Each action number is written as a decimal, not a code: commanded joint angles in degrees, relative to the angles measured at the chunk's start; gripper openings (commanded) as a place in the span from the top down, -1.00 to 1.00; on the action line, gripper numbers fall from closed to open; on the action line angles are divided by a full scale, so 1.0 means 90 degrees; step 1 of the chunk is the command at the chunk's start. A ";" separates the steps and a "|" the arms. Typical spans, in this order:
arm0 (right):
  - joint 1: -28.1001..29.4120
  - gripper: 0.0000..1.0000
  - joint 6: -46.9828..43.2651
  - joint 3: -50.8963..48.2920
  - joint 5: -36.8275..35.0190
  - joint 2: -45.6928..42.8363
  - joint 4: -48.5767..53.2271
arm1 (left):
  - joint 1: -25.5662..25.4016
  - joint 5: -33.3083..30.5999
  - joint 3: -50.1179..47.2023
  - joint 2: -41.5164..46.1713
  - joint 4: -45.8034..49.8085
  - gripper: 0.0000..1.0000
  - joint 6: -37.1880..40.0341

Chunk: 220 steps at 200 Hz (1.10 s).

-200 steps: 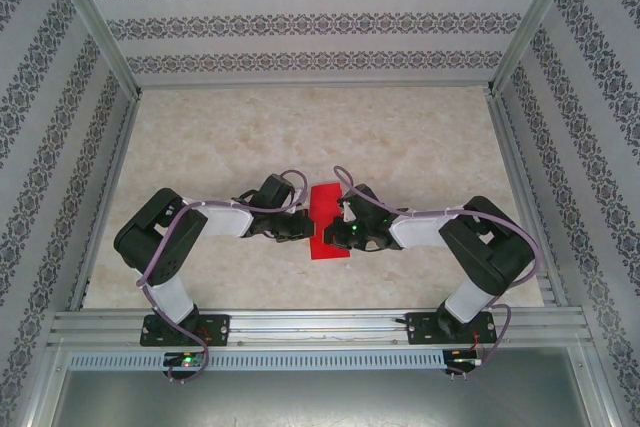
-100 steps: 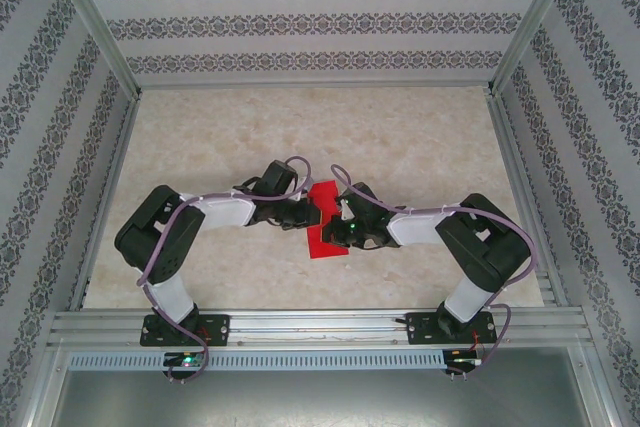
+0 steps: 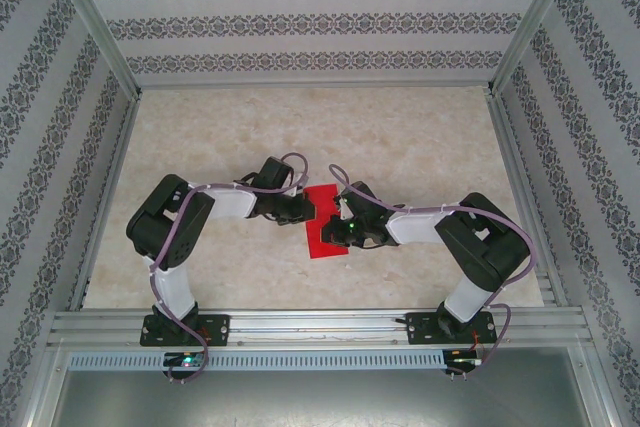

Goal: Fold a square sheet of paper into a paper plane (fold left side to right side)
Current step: First fold the square sheet of paper in half at the center of the table.

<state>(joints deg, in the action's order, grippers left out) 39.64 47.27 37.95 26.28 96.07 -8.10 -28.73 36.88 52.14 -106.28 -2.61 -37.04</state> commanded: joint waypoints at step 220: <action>0.0020 1.00 -0.0263 -0.0086 -0.0655 0.0468 0.1138 | 0.0947 -0.0604 0.2034 -0.1450 0.0719 0.91 0.0716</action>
<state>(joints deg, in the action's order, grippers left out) 39.51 45.04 40.34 21.82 97.56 -8.25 -23.49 38.79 67.64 -116.68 4.05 -32.93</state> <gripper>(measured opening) 0.047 0.046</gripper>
